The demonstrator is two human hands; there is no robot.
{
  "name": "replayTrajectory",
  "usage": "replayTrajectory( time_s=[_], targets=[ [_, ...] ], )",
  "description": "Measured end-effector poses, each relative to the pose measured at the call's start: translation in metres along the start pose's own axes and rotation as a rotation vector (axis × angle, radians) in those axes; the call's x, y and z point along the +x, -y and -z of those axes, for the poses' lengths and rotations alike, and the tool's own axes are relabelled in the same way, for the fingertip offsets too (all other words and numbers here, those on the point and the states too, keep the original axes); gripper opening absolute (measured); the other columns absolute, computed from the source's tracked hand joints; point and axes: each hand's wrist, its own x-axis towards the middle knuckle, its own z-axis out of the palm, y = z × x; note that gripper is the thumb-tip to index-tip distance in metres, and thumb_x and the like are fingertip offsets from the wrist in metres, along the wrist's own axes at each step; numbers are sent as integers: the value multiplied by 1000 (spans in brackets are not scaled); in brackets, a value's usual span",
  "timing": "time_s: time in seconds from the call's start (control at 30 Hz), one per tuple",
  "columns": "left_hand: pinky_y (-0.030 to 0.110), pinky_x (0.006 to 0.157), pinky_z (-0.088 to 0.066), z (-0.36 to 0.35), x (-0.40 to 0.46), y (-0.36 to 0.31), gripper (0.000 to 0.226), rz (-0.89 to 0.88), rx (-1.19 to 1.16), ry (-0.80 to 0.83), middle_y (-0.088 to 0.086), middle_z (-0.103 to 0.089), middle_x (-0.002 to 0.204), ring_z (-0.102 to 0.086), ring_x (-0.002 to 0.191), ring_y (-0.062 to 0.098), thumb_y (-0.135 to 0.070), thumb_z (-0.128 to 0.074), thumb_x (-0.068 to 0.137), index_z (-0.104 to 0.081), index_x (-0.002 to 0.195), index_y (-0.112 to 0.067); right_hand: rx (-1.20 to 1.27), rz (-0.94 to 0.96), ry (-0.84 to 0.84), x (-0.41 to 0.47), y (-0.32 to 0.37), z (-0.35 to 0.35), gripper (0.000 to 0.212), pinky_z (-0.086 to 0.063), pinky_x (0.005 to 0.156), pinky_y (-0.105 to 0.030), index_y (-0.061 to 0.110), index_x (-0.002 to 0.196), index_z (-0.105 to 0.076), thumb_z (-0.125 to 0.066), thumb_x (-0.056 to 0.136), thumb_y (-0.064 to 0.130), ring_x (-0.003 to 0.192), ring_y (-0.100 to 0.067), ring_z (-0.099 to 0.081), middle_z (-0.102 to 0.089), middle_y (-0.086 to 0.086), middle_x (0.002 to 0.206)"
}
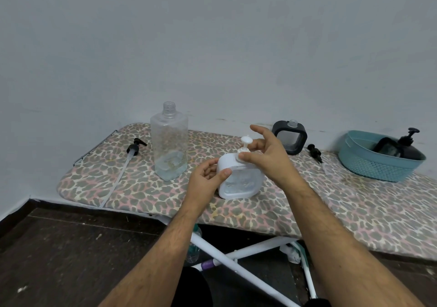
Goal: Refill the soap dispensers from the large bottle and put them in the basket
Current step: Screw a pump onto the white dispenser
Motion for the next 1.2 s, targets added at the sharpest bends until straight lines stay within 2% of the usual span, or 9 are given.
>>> replayTrajectory(
  time_s=[0.07, 0.2, 0.3, 0.4, 0.6, 0.8, 1.0, 1.1, 1.2],
  targets=[
    [46, 83, -59, 0, 0, 0, 49, -2, -3, 4, 6, -72, 109, -71, 99, 23, -38, -80, 66, -65, 111, -27, -46, 2, 0, 0, -1, -2, 85, -46, 89, -24, 27, 145, -41, -86, 75, 13, 92, -6, -59, -60, 3, 98],
    [45, 82, -59, 1, 0, 0, 49, 1, -3, -1, 5, -72, 110, -71, 99, 23, -41, -81, 65, -65, 110, -29, 36, -46, 140, 1, -3, 0, 83, -45, 101, -30, 31, 151, -32, -77, 84, 11, 118, -12, -60, -71, 1, 117],
    [43, 80, -60, 1, 0, 1, 56, 4, 2, -4, 3, -73, 108, -71, 98, 21, -49, -88, 61, -66, 109, -31, -2, -44, 41, -1, -2, 1, 78, -47, 96, -30, 25, 147, -42, -80, 81, 9, 107, -12, -64, -71, 2, 99],
    [42, 78, -60, 1, 0, 1, 55, 5, -4, -4, 4, -72, 108, -72, 98, 22, -47, -87, 63, -66, 111, -29, -96, -9, -70, -2, 0, -8, 81, -48, 91, -23, 28, 142, -47, -88, 72, 18, 100, -3, -60, -62, 3, 104],
    [41, 80, -59, 1, 0, 2, 50, 7, -15, -10, 5, -72, 109, -71, 99, 23, -42, -87, 67, -66, 110, -28, 87, -39, 125, 0, -1, -1, 86, -54, 89, -29, 28, 153, -28, -74, 85, 1, 103, -17, -69, -75, -3, 107],
    [37, 78, -59, 1, 1, 3, 48, -2, -10, -10, 5, -72, 110, -71, 99, 23, -40, -81, 67, -66, 110, -27, -160, -30, 56, 0, 13, 0, 85, -47, 73, -4, 27, 147, -40, -85, 76, 12, 92, 11, -59, -62, 18, 105],
    [44, 84, -59, 1, 1, 2, 54, 19, -31, -3, 4, -73, 110, -71, 100, 23, -40, -79, 65, -66, 114, -22, -242, -23, -37, -6, 15, -7, 97, -45, 77, -17, 30, 152, -30, -87, 75, 21, 90, 3, -58, -59, 10, 106],
    [48, 83, -58, 1, 0, 2, 57, 25, -28, 6, 4, -73, 112, -71, 102, 24, -42, -79, 65, -65, 117, -23, -149, -80, 100, -4, 16, 3, 98, -52, 80, -18, 31, 156, -21, -81, 82, 12, 95, -10, -66, -70, 16, 96],
    [50, 81, -59, 1, 0, 3, 57, 34, -35, 13, 3, -72, 112, -71, 101, 24, -41, -79, 66, -65, 119, -23, -113, -107, 221, 3, 15, 11, 95, -54, 96, -26, 30, 157, -20, -77, 84, 5, 109, -5, -66, -76, 13, 101]
  ],
)
